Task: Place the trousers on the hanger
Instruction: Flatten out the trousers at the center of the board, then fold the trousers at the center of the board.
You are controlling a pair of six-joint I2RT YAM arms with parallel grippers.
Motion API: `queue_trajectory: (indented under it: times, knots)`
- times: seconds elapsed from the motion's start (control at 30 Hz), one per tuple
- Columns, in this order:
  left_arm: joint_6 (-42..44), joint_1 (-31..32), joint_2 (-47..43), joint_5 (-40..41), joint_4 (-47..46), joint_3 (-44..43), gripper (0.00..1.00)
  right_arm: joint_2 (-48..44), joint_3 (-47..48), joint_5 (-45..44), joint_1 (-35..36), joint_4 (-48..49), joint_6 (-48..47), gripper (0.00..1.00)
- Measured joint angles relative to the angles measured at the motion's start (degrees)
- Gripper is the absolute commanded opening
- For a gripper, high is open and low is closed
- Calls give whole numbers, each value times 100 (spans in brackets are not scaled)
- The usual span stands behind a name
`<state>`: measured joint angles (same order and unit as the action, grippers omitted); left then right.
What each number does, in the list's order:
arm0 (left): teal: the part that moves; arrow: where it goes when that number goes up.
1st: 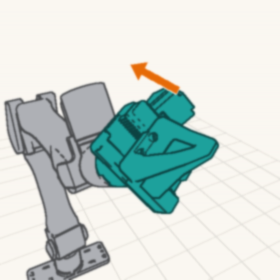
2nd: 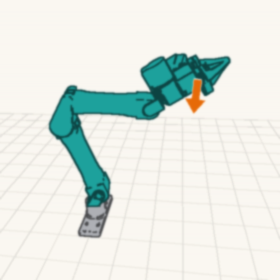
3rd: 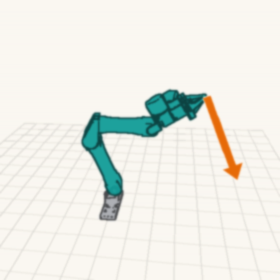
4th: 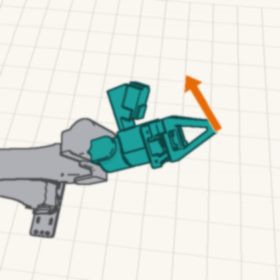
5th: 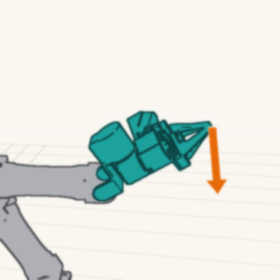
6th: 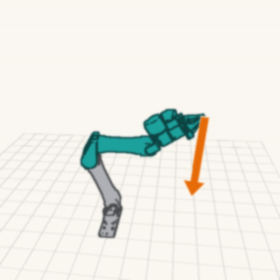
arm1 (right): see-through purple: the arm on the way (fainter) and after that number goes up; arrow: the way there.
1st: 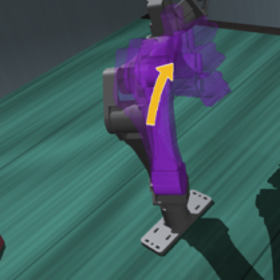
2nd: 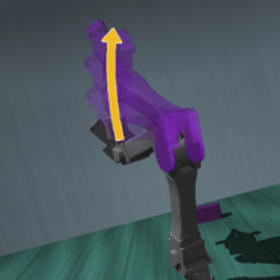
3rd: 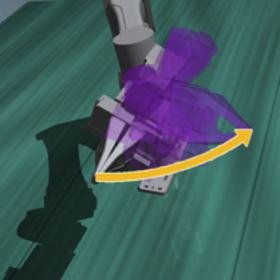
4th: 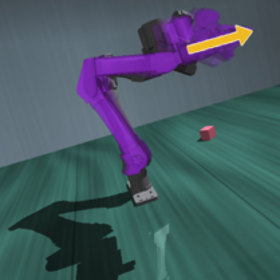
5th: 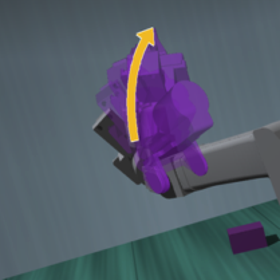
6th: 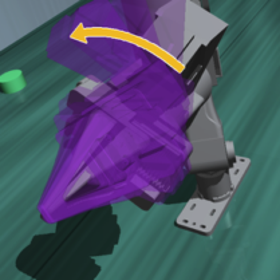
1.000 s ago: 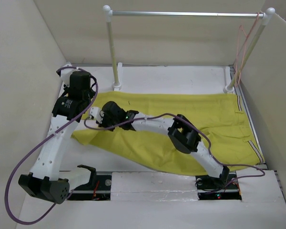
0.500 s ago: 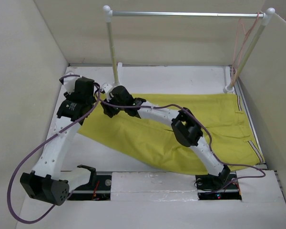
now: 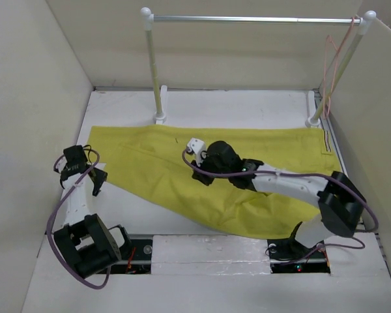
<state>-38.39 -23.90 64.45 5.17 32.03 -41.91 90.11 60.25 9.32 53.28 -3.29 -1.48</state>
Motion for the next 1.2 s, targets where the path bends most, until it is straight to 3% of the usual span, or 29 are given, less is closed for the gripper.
queue_trajectory:
  times: [0.03,0.2,0.4,0.63,0.73,0.87,1.0,1.2]
  knots:
    - [0,-39,0,-186,-13,20,37,-448,-426,11,57,-22,-35,23]
    - [-101,-352,382,-520,-496,57,41,-1266,-1019,9,199,-240,-173,31]
    - [-225,-439,1373,-758,-1158,321,41,-2194,-1093,-63,260,-555,-455,32]
    - [-313,-179,1759,-564,-1526,52,41,-2645,-1095,-162,258,-758,-651,32]
    - [-317,-87,1943,-446,-1672,-79,34,-2647,-1093,-199,251,-894,-675,32]
    - [-319,-85,2070,-328,-1764,-133,12,-2653,-1067,-256,225,-1095,-699,32]
    - [-262,-85,2170,-256,-1770,-201,1,-2708,-933,-310,221,-1250,-726,31]
    - [-149,-57,2218,-245,-1735,-291,0,-2863,-820,-313,181,-1320,-734,30]
